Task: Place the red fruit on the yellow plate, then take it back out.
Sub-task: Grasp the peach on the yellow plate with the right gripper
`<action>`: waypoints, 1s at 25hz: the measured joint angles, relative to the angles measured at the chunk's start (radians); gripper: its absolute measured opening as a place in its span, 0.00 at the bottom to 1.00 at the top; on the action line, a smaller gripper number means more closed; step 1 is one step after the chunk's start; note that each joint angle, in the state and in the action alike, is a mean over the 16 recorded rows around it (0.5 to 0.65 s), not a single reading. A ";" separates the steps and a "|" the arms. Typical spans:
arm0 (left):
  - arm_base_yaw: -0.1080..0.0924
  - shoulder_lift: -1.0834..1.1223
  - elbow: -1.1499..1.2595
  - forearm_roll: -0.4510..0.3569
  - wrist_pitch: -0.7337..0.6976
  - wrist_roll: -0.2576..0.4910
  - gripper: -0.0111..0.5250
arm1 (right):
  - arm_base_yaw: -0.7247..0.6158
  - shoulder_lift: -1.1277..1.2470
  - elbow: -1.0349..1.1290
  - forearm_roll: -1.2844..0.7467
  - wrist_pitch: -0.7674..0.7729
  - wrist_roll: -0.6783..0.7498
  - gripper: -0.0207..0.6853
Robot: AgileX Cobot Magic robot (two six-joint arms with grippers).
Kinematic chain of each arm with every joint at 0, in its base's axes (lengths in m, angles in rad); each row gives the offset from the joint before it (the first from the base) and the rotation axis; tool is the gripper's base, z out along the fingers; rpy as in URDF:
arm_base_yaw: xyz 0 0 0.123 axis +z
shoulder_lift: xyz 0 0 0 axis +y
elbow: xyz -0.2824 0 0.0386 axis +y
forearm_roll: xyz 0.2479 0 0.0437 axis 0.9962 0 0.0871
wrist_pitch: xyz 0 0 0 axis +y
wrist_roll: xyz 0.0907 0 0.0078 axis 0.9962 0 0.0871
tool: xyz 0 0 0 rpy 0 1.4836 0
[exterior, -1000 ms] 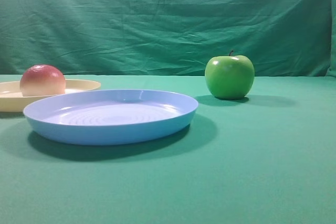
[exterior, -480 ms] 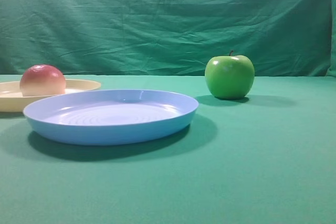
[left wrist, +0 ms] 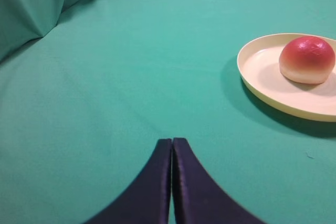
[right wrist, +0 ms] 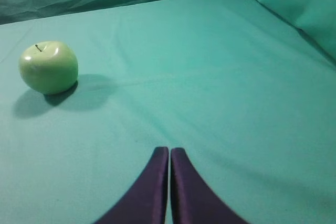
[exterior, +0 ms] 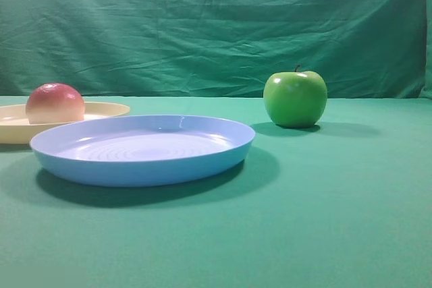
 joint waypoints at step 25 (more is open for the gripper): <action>0.000 0.000 0.000 0.000 0.000 0.000 0.02 | 0.004 0.078 -0.116 0.103 -0.168 -0.001 0.03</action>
